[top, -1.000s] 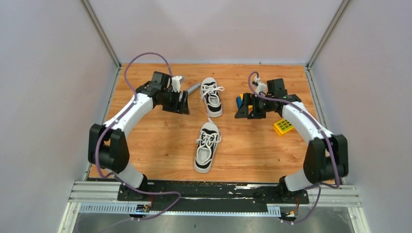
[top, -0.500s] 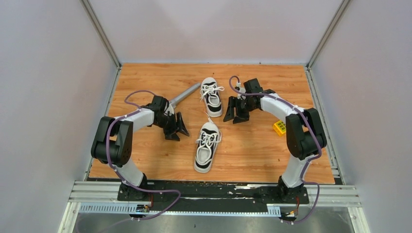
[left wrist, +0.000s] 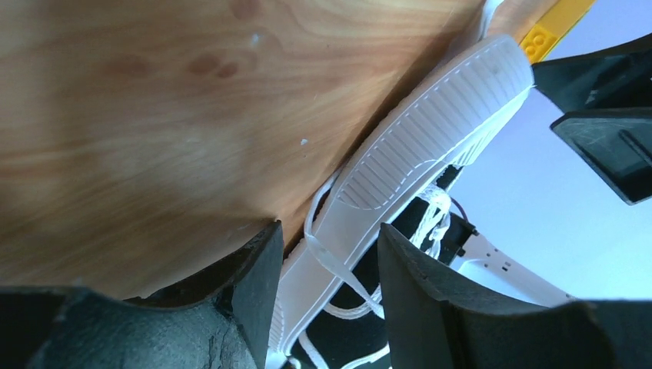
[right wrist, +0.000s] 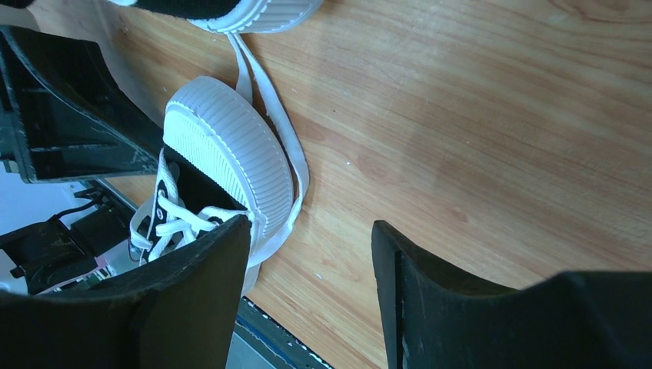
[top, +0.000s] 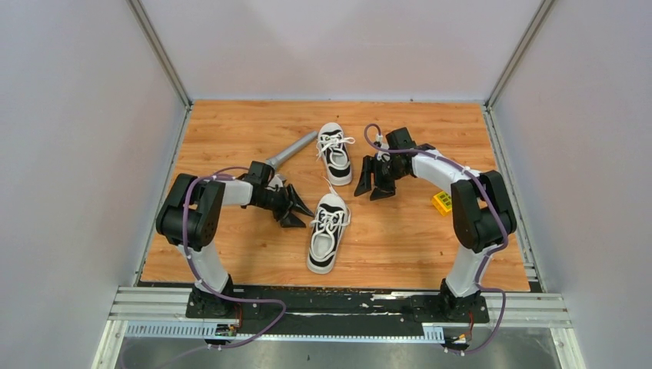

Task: Tie the shoes
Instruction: Cross the shoelace with the shoelace.

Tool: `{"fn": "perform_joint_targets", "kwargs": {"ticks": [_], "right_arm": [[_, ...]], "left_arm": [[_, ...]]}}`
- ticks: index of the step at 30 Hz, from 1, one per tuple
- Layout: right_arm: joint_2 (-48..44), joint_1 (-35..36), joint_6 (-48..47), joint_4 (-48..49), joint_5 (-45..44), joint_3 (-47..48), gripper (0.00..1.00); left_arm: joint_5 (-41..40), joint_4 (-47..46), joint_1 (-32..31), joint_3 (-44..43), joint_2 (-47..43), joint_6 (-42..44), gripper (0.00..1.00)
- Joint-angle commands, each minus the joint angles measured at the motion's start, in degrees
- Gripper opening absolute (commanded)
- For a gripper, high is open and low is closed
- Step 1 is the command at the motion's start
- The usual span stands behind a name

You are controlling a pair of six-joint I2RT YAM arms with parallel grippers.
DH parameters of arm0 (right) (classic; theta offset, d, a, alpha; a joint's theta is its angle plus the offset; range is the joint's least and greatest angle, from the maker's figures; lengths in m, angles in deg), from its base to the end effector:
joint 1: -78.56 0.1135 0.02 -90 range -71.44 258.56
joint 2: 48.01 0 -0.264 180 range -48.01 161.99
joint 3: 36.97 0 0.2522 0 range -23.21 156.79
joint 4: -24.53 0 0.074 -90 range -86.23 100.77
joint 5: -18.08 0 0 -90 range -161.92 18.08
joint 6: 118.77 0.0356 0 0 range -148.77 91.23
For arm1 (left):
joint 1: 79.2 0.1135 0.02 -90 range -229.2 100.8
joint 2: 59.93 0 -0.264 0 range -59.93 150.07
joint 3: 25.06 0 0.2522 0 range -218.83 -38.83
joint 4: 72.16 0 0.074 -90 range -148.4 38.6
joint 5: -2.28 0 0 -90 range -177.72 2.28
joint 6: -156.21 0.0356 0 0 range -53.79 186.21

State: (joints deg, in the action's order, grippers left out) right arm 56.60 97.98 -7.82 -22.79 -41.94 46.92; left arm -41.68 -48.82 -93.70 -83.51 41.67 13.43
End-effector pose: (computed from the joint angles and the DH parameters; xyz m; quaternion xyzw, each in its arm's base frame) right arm 0.3352 0.1370 0.1825 -0.0366 0.9489 0.3018 0.0851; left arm 0.2806 -0.0990 0.1091 0.2202 -0.8774 0.4226 0.0560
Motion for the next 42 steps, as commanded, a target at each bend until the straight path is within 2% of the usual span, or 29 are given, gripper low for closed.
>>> {"fn": "perform_joint_targets", "kwargs": {"ticks": [1,6,10,15,17,18,20,26,29,30,31,32,34,38,42], "right_arm": [[-3.1,-1.22,1.0,1.0,-0.54,1.14,0.6],[-3.68,-2.57,1.11,1.03,-0.63,0.91,0.6],[-4.22,-3.16,0.72,0.97,-0.78,0.05,0.6],[-5.31,-3.58,-0.57,1.01,-1.32,0.06,0.6],[-5.68,-3.62,-1.49,0.8,-1.39,0.58,0.6],[-5.82,-3.62,-2.01,0.68,-1.15,0.93,0.6],[-6.21,-3.29,-4.77,1.07,0.92,1.89,0.58],[-2.93,2.02,-16.91,2.02,-1.27,7.37,0.56],[0.67,5.0,-19.54,2.17,-2.86,11.24,0.56],[1.84,6.14,-20.32,2.24,-4.0,12.08,0.56],[3.02,7.21,-20.56,2.28,-5.37,12.73,0.56],[4.23,8.16,-20.63,2.22,-6.65,13.33,0.56],[6.08,10.21,-22.66,1.42,-10.5,14.36,0.55],[6.0,11.08,-21.36,0.84,-14.52,13.62,0.6],[7.41,11.83,-19.55,3.45,-14.79,12.68,0.54]], "left_arm": [[0.06,4.16,-2.62,-0.93,2.43,-2.48,0.56],[0.19,7.05,-3.0,-1.41,4.93,-4.89,0.53],[2.13,3.68,-3.49,-3.67,7.53,-7.91,0.41],[5.48,0.04,-3.44,-10.65,10.99,-10.11,0.24],[5.6,1.57,-3.01,-12.75,10.91,-9.26,0.14],[5.49,2.98,-2.78,-13.64,10.73,-8.42,0.06],[4.78,4.5,-1.68,-14.54,9.86,-7.22,0.0],[3.17,6.12,2.71,-19.87,6.91,-0.46,0.0],[0.71,11.43,2.94,-24.57,4.73,11.07,0.0],[-0.3,12.63,2.74,-25.89,4.3,13.29,0.04],[-1.11,13.34,2.6,-26.2,3.29,16.69,0.11],[-3.21,14.39,2.28,-26.08,2.14,18.08,0.29],[-5.27,15.11,1.45,-24.31,0.43,23.33,0.46],[-9.34,14.18,-1.34,-21.63,-2.37,28.42,0.56],[-15.62,10.48,-5.9,-22.23,-1.4,33.37,0.54]]}}
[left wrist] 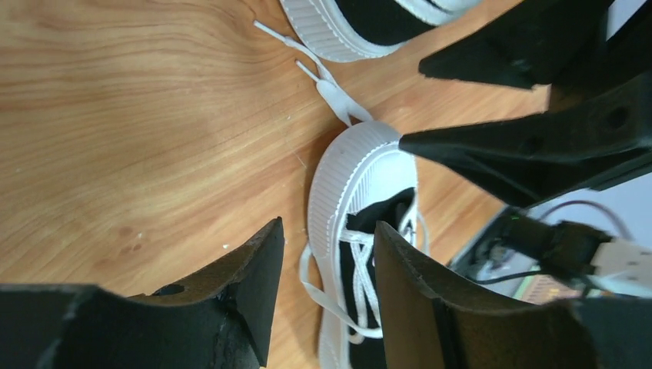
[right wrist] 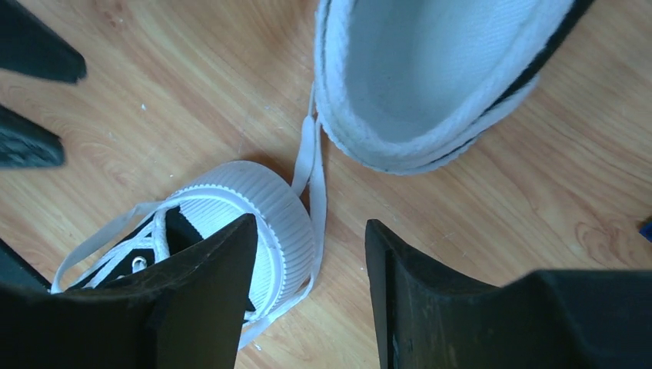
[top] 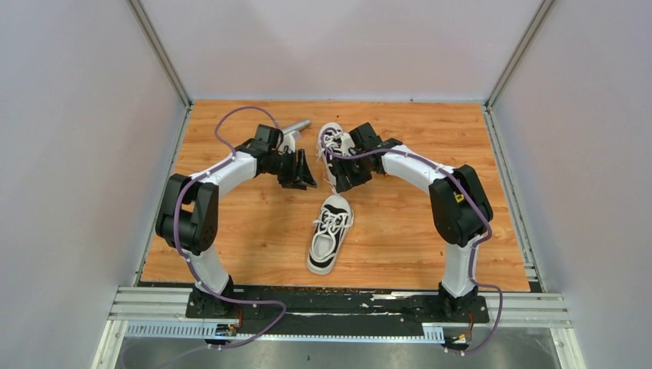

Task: Tie the shoes
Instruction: Cross the shoelace with the shoelace.

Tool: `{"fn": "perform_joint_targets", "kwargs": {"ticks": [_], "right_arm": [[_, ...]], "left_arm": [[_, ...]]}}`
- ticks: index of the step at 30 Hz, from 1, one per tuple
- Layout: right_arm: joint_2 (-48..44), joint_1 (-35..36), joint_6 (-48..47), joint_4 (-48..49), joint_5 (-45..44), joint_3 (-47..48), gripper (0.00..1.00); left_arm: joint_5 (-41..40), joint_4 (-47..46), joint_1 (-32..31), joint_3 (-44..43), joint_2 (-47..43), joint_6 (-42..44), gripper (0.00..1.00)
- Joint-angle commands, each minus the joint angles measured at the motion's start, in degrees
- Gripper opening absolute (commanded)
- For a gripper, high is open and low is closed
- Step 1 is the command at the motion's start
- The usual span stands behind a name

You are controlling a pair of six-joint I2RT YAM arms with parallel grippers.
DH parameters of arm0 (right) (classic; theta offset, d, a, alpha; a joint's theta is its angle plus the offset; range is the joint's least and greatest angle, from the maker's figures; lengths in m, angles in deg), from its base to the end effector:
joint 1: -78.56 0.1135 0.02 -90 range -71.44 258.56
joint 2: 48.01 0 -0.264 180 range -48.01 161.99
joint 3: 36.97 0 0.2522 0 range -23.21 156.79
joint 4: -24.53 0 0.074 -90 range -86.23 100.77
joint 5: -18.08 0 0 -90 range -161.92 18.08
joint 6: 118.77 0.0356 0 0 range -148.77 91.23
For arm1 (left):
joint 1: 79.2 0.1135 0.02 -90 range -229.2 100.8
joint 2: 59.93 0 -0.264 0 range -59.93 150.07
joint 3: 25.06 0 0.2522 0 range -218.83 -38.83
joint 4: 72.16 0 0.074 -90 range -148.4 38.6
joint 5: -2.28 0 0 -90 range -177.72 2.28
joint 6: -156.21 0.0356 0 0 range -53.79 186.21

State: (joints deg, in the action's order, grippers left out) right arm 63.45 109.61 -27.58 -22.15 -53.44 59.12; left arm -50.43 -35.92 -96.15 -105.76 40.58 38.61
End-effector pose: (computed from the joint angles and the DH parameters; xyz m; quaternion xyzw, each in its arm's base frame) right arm 0.3457 0.2213 0.1972 -0.2842 0.9155 0.2159 0.1857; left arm 0.3405 -0.1263 0.2027 0.0088 0.9110 -0.3878 0.1401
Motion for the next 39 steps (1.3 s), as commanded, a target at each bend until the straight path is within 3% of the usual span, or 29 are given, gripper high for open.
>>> {"fn": "perform_joint_targets", "kwargs": {"ticks": [1,4,10,16,18,20,21,25,33,39], "right_arm": [[1.51,0.69,-0.36,3.29,-3.43,1.15,0.53],[4.36,2.2,-0.72,3.35,-4.24,5.09,0.53],[8.95,5.02,1.16,3.42,-10.7,8.28,0.56],[10.73,7.69,1.58,3.48,-15.94,6.22,0.45],[11.45,8.31,1.56,3.48,-17.39,5.46,0.37],[12.44,8.58,1.34,3.57,-18.31,5.14,0.05],[12.8,8.57,1.12,3.51,-18.39,5.19,0.0],[9.35,7.95,0.07,2.42,-20.69,7.78,0.0],[-8.99,5.51,-0.92,0.75,-10.55,11.98,0.0],[-15.07,5.1,0.11,0.76,-7.12,9.69,0.0]], "left_arm": [[-9.61,-2.78,-3.9,-0.18,0.21,8.0,0.53],[-13.42,-1.65,-2.78,-1.7,-0.35,8.7,0.52],[-13.0,-0.68,4.9,1.05,-7.24,5.79,0.52],[-11.51,-0.23,8.39,4.89,-12.63,3.99,0.53],[-11.17,-1.07,8.64,6.09,-13.82,3.06,0.53],[-10.62,-2.35,8.68,7.16,-14.67,2.69,0.53],[-10.51,-3.1,8.69,7.65,-14.87,2.66,0.53],[-6.84,-4.98,8.69,7.65,-14.59,5.35,0.55],[9.09,-21.32,7.61,13.1,-19.69,18.11,0.62],[13.35,-24.47,1.54,11.61,-21.34,29.37,0.64]]}}
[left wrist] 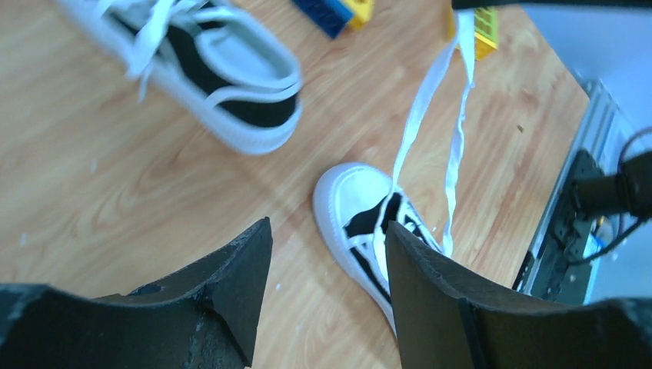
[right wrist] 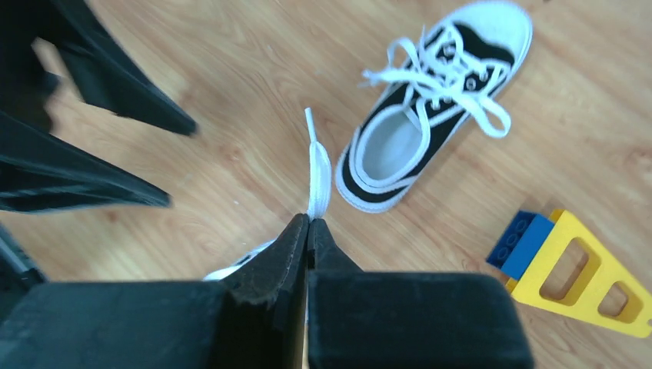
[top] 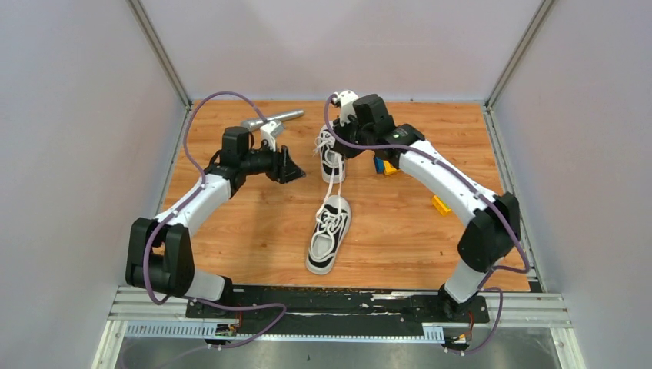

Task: Tie the shoes
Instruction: Cross the shoelace with the shoelace.

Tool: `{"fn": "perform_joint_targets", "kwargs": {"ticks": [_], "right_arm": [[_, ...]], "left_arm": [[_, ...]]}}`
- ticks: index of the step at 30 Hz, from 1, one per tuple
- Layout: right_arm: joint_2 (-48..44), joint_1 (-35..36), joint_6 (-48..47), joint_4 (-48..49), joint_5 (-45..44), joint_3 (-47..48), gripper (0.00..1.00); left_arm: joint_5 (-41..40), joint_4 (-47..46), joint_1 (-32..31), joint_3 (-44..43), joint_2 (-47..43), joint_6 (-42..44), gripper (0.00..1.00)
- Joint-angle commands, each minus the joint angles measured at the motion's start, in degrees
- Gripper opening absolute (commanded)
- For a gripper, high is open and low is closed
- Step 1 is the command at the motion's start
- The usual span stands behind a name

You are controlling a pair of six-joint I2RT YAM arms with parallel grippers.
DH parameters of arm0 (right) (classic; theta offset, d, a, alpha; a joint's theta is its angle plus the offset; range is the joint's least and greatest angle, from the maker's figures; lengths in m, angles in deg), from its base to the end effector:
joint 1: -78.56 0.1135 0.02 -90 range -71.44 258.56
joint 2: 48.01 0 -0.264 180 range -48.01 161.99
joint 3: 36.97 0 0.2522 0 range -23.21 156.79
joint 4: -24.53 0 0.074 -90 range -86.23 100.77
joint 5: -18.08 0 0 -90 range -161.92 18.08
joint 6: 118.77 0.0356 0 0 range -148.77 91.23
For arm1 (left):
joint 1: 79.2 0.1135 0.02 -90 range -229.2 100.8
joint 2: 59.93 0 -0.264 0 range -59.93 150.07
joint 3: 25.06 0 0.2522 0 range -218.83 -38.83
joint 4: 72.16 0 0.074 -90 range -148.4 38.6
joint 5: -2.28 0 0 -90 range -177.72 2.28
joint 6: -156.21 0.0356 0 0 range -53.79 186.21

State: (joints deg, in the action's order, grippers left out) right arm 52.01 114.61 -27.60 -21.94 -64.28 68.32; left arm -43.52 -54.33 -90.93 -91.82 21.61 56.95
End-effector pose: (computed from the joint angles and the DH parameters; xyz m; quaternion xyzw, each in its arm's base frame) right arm 0.3200 0.2388 0.3247 -0.2986 0.8586 0.1890 0.3713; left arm 0.2974 -0.0871 0.2567 0.1981 0.8087 -0.4055 0.3773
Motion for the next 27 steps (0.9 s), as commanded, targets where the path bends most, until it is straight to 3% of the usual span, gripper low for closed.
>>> {"fn": "perform_joint_targets", "kwargs": {"ticks": [1,6,11,16,20,27], "right_arm": [[-4.18,-0.05,0.58,0.62,4.32,0.37,0.0],[-5.73,-0.06,1.43,1.38,7.01,0.44,0.0],[-6.37,-0.02,0.77,1.62,7.66,0.22,0.0],[-7.05,-0.11,0.75,1.77,8.05,-0.71,0.0],[-8.12,-0.1,0.65,1.67,7.98,-1.35,0.0],[-9.79,-0.49,1.28,1.6,7.93,-2.47,0.0]], "left_arm": [[7.04,-6.05,-5.22,-3.14,-2.18,12.25,0.64],[7.81,-6.61,-10.89,-4.63,-0.18,20.27,0.65],[6.8,-11.89,-13.72,-5.28,2.68,19.77,0.61],[5.53,-13.02,-14.62,-6.39,5.27,20.25,0.55],[-0.96,-15.57,-14.73,-5.07,5.29,20.95,0.53],[3.98,-14.95,-14.73,-4.46,6.98,22.57,0.47]]}}
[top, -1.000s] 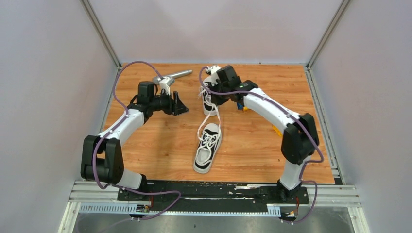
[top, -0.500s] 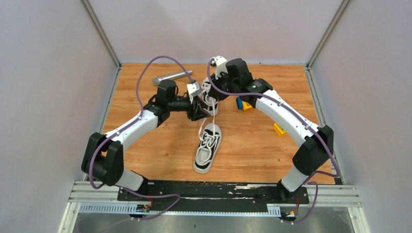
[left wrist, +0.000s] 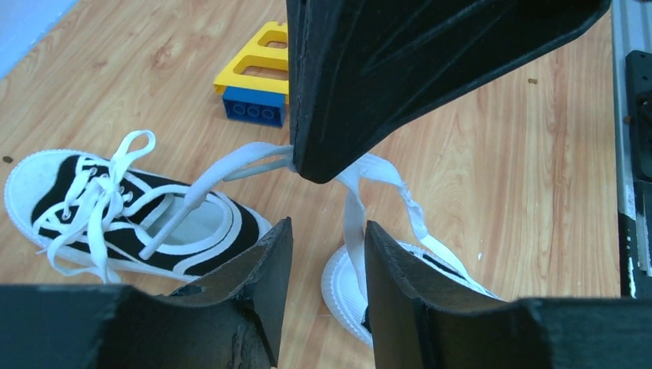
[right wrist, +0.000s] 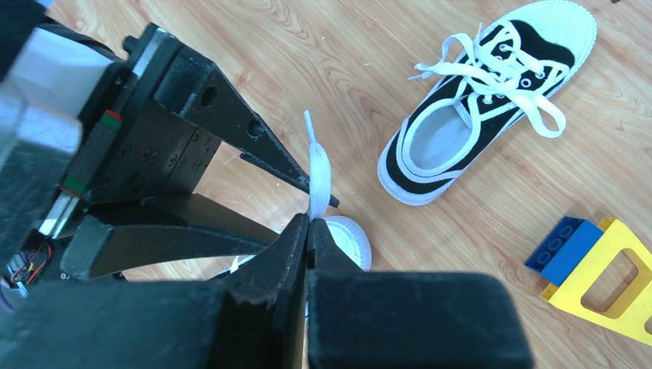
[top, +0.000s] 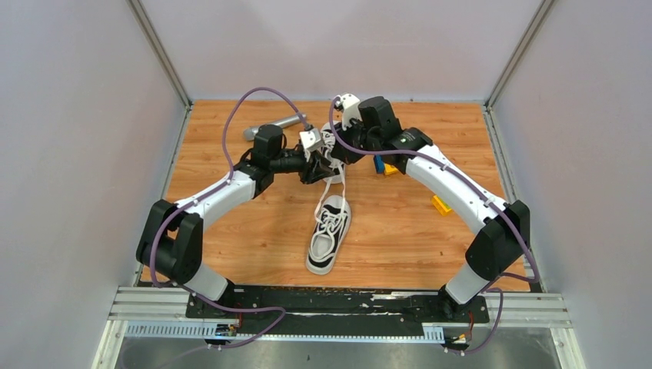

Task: Tie the shoes
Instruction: Cross the shoelace with the shoelace.

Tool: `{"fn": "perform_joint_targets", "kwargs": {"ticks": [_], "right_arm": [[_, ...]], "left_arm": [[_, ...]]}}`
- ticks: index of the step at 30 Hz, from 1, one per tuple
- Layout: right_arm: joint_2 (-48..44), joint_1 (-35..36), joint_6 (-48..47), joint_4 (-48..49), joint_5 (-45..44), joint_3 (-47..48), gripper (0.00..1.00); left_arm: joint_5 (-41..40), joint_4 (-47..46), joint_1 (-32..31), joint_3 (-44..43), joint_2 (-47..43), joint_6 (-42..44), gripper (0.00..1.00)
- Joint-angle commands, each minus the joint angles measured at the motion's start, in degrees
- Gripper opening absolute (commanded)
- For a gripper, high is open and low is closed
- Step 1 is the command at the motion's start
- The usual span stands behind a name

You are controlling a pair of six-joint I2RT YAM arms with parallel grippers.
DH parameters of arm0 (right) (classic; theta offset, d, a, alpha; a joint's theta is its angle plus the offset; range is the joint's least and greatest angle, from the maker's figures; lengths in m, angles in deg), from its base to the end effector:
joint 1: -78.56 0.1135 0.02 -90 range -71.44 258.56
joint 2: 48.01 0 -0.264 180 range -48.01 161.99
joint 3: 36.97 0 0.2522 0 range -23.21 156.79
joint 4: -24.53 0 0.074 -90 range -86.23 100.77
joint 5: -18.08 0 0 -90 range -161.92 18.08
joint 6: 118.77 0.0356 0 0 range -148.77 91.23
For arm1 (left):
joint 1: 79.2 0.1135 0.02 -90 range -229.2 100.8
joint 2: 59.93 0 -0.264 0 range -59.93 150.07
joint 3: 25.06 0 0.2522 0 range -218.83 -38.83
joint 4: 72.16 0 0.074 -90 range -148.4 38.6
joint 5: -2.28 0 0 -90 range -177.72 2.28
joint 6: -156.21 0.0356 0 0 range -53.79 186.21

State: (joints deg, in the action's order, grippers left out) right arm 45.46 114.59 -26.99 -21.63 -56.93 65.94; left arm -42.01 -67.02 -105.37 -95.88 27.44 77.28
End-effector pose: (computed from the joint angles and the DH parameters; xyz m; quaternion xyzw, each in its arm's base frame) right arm 0.2951 0.2261 0.3536 -0.3168 0.8297 0.2543 0.3828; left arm 0.2953 -0.1735 0.2688 0.4501 0.6530 -0.3866 0.4706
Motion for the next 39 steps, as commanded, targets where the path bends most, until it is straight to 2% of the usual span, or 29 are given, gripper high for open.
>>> {"fn": "perform_joint_targets", "kwargs": {"ticks": [1,4,7,11,16,20,26,30,32,33,34,36,39], "right_arm": [[-3.41,-0.66,1.08,1.36,0.6,-0.05,0.0],[-3.66,-1.34,1.98,1.45,0.71,0.18,0.0],[-3.49,-1.81,2.0,1.38,0.75,0.42,0.0],[-3.38,-2.35,2.12,1.37,0.68,0.25,0.0],[-3.32,-4.07,3.52,1.33,0.4,-0.73,0.0],[-3.03,-6.69,5.5,1.3,1.19,-2.19,0.0],[-3.04,-10.73,8.33,1.45,3.89,-5.28,0.0],[-2.66,-13.65,10.68,1.4,2.57,-9.08,0.0],[-2.23,-15.04,12.89,0.97,-0.15,-11.74,0.09],[-1.88,-15.69,14.09,0.92,-0.82,-13.05,0.31],[-1.18,-16.37,15.43,0.76,-0.66,-14.25,0.41],[0.61,-17.66,17.09,0.25,1.6,-15.74,0.51],[3.52,-18.2,18.25,-0.59,2.73,-17.05,0.52]], "left_arm": [[2.86,-2.8,-0.28,-0.02,1.4,2.18,0.47],[4.9,-4.56,-0.28,0.94,2.26,1.45,0.52],[7.29,-4.7,-0.48,0.79,3.74,1.26,0.52],[8.23,-1.78,-0.71,-0.52,5.69,3.25,0.37],[7.61,1.8,-0.72,-0.31,5.42,5.02,0.11],[6.07,2.37,-0.64,0.43,3.4,2.5,0.0],[5.53,3.8,-0.67,1.27,0.3,-2.1,0.0],[4.55,5.9,-0.69,0.08,1.26,-4.7,0.0],[3.53,7.11,-0.66,-0.85,2.57,-6.8,0.0],[2.76,7.47,-0.65,-1.08,3.58,-8.27,0.0],[2.21,7.87,-0.64,-1.38,4.03,-9.1,0.0],[0.84,8.2,-0.63,-1.45,5.0,-11.53,0.0],[-0.68,9.18,-0.65,-1.75,5.27,-14.21,0.0]]}}
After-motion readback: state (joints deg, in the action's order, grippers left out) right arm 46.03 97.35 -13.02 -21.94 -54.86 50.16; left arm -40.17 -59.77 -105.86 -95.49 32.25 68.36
